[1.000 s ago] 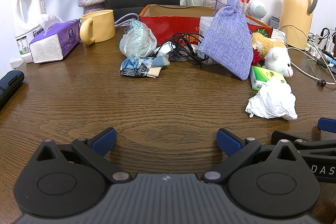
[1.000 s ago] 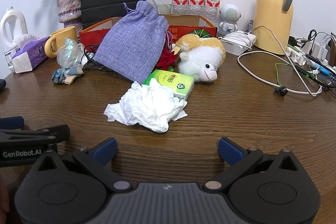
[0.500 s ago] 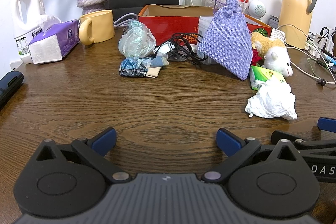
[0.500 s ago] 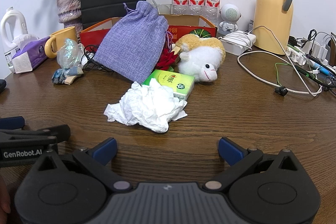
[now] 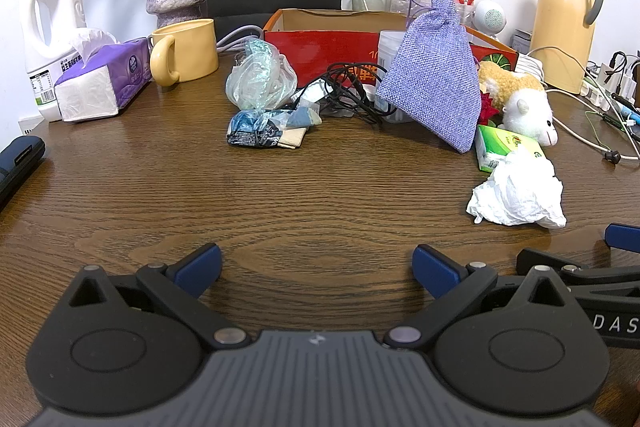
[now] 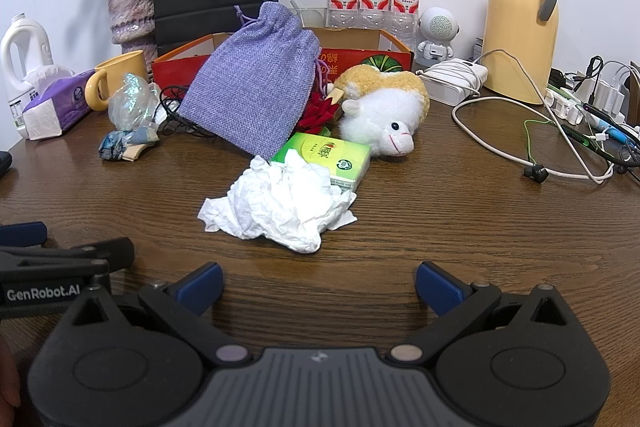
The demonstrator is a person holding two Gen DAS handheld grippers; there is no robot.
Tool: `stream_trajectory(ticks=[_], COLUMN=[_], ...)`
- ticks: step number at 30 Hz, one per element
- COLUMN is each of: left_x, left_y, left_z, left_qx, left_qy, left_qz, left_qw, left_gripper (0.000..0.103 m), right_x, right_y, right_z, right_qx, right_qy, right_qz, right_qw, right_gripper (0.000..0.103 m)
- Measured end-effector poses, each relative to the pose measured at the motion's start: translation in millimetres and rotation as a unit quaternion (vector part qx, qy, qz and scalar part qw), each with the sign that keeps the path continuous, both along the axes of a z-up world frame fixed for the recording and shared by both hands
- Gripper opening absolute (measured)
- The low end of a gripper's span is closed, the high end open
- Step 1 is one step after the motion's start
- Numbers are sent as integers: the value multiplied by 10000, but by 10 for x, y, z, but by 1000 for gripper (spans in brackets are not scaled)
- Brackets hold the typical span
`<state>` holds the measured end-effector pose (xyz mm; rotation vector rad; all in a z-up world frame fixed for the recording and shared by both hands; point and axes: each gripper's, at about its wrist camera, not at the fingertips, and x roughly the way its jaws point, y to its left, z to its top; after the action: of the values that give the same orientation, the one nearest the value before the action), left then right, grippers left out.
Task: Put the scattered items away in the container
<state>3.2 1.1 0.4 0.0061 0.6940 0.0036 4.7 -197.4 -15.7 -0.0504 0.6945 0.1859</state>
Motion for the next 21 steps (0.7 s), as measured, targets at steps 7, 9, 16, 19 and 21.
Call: stream_trajectory(ticks=[7,9,16,19,21], left_x=[-2,0,-41,-95,-29], left_y=[0,1,-13,74,203], left_z=[0,0,27,135,237], left_qx=[0,0,72,176,183], left_qy=[0,-1,-99,-573,-947], left_qz=[0,9,-237,-447,-321], left_qw=[10000,10000,9996,9972,9948], left_gripper=[103,103,103,103,103], right_x=[13,17,60,64,13], right_y=[5,5,-6,-30,-55], right_z=[3,2,53,140,243], right_qx=[-9,-11,-117,-210,-271], right_qy=[0,-2,175,-34,-542], right_qz=[-3,-1,263,496,459], right_qw=[10000,10000,9994,9985,9971], right_gripper=[103,103,103,102,103])
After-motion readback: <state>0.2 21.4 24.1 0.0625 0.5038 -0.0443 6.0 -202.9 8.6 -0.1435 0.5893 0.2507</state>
